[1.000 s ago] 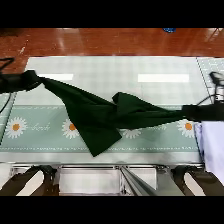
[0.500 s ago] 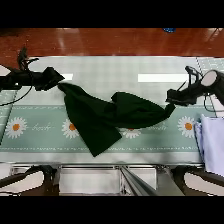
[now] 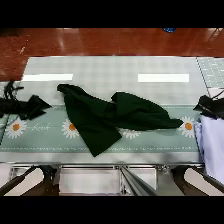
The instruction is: Fold the shirts.
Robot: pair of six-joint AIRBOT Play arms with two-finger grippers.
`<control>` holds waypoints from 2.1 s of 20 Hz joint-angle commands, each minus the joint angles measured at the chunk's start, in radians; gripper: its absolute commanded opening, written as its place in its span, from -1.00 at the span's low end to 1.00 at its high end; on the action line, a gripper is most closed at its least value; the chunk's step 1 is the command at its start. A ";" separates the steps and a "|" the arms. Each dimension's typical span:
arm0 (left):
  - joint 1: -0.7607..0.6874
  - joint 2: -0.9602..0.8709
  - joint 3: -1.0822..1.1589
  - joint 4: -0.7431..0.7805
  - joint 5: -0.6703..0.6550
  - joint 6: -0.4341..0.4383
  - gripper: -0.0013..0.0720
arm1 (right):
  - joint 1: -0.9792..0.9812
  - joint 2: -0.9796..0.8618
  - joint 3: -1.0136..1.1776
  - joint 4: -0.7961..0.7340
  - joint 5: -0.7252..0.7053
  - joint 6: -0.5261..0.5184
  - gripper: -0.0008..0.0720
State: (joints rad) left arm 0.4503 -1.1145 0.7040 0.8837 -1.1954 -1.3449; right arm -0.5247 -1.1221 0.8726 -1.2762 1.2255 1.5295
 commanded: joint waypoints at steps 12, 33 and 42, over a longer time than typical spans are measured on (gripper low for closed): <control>-0.329 -0.015 -0.328 -0.362 0.328 0.102 0.42 | -0.116 0.083 -0.292 0.284 -0.013 -0.230 0.15; -0.401 -0.206 -0.101 -0.364 0.241 0.130 -0.91 | -0.115 -0.161 -0.333 0.545 -0.139 -0.423 0.15; -0.401 -0.206 -0.101 -0.364 0.241 0.129 -0.91 | 0.153 -0.184 -0.322 0.616 -0.335 -0.432 -0.70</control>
State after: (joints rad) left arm 0.0498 -1.3201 0.6014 0.5201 -0.9546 -1.2156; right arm -0.4664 -1.3010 0.5438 -0.6819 0.9596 1.0966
